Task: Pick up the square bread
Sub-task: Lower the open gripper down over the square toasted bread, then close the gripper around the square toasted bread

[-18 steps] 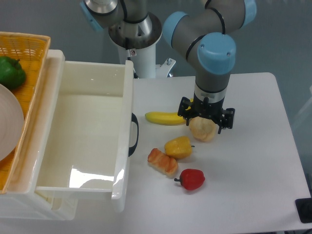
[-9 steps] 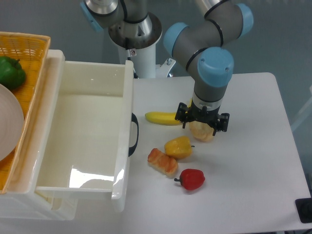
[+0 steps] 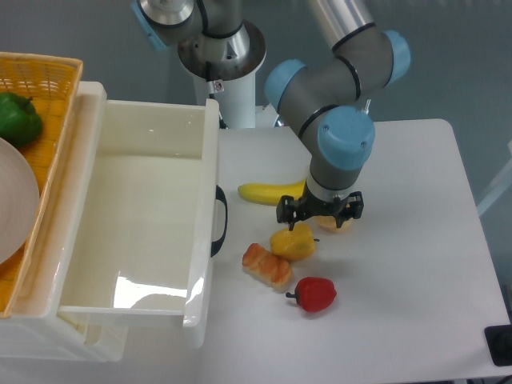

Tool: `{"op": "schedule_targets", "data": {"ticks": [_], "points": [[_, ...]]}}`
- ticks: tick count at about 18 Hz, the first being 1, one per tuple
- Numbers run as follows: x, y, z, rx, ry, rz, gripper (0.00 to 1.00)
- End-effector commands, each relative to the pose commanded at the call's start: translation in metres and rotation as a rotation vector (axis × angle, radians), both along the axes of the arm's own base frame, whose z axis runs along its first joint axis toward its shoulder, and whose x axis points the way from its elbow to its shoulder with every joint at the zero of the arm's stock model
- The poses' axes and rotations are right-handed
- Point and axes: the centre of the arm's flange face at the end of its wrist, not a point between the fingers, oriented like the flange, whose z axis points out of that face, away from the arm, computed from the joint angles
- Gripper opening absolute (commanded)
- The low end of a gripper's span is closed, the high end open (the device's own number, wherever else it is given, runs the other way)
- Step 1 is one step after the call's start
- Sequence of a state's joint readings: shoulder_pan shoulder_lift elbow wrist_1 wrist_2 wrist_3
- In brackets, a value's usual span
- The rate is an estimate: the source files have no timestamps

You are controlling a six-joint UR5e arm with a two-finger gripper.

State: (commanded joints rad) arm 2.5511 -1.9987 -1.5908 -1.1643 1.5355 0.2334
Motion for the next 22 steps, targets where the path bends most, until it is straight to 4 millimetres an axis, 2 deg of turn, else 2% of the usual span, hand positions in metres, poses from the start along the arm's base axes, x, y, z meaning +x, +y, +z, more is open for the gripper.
{"op": "schedule_targets", "data": {"ticks": [5, 9, 11, 14, 17, 22], "points": [[-0.001, 0.024, -0.008, 0.018, -0.008, 0.119, 1.00], [0.013, 0.046, -0.016, 0.048, -0.010, 0.113, 1.00], [0.020, 0.055, -0.028, 0.036, -0.023, 0.113, 1.00], [0.027, 0.062, -0.040, 0.020, -0.037, 0.103, 1.00], [0.030, 0.061, -0.048, 0.010, -0.048, 0.099, 1.00], [0.029, 0.061, -0.055, 0.004, -0.055, 0.099, 1.00]]}}
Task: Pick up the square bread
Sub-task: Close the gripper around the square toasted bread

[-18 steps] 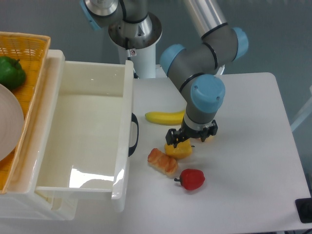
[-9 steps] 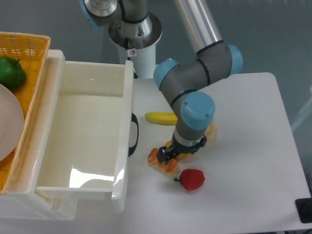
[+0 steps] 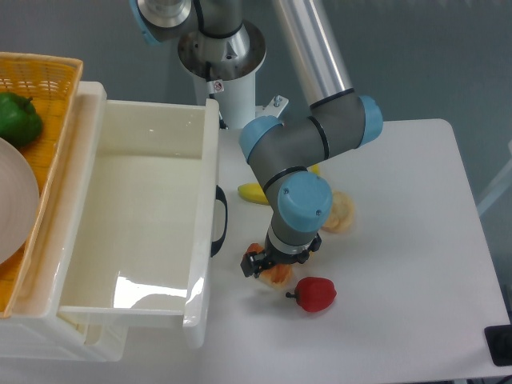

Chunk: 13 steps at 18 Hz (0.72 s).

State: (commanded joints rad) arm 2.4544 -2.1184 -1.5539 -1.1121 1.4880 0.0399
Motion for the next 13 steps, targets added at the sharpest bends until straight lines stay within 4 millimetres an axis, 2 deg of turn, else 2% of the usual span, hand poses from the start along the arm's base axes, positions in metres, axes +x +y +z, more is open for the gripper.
{"op": "schedule_targets", "data": {"ticks": [7, 13], "points": [[-0.003, 0.003, -0.002, 0.016, 0.020, 0.002, 1.00], [0.001, 0.005, -0.012, 0.010, 0.012, -0.005, 1.00]]}}
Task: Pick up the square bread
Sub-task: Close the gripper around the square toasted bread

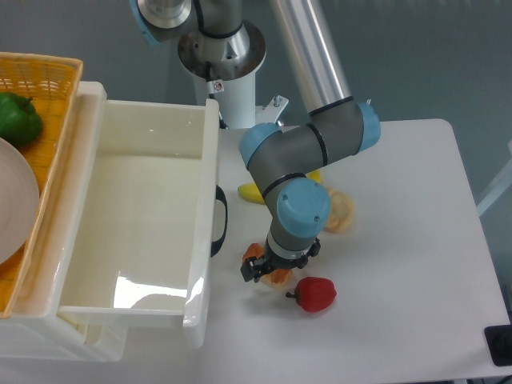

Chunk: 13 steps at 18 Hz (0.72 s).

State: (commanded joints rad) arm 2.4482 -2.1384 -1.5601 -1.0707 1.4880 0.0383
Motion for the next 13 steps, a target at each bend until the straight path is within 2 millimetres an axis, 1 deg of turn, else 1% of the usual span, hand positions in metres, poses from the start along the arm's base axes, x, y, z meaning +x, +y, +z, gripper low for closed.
{"op": "schedule_targets", "data": {"ticks": [5, 7, 8, 10, 13], "points": [[0.001, -0.001, -0.005, -0.006, -0.007, 0.002, 1.00], [0.002, 0.000, -0.010, -0.012, -0.014, 0.000, 1.00], [0.006, 0.002, -0.014, -0.017, -0.020, -0.006, 1.00], [0.005, 0.002, -0.014, -0.016, -0.017, -0.006, 1.00], [0.006, 0.002, -0.018, -0.024, -0.022, -0.008, 1.00]]}}
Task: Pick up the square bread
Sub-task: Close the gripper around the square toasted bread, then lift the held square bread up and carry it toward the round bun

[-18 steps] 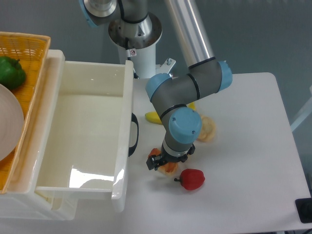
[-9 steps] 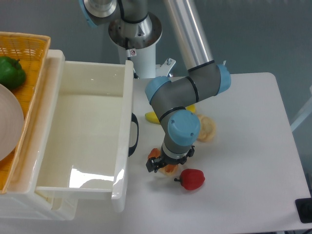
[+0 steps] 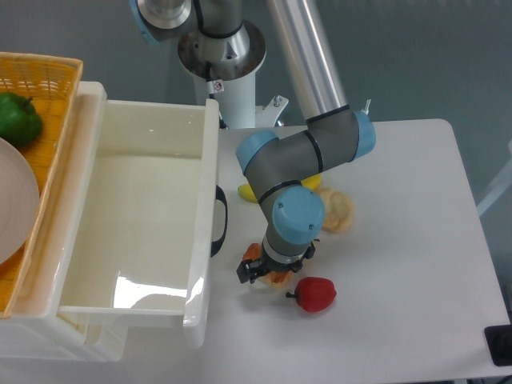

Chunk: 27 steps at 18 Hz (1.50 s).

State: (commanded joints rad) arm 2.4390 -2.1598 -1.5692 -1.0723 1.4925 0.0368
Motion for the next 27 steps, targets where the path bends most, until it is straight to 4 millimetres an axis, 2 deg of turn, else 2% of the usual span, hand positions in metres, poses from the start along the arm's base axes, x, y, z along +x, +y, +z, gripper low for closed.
{"op": "schedule_targets", "data": {"ticks": [5, 6, 9, 13, 15, 16, 22, 24, 27], "points": [[0.001, 0.001, -0.004, -0.006, 0.002, -0.005, 0.99], [0.001, 0.001, -0.004, -0.006, 0.002, -0.005, 0.93], [0.000, 0.001, -0.003, -0.008, 0.007, -0.006, 0.63], [-0.003, 0.001, 0.000, -0.019, 0.024, -0.009, 0.39], [-0.003, 0.001, 0.002, -0.017, 0.027, -0.009, 0.19], [-0.003, 0.001, 0.003, -0.015, 0.027, -0.012, 0.12], [-0.006, 0.004, 0.021, 0.010, 0.054, -0.028, 0.12], [-0.007, 0.005, 0.032, 0.023, 0.068, -0.047, 0.12], [-0.005, 0.003, 0.061, 0.054, 0.106, -0.148, 0.12]]}}
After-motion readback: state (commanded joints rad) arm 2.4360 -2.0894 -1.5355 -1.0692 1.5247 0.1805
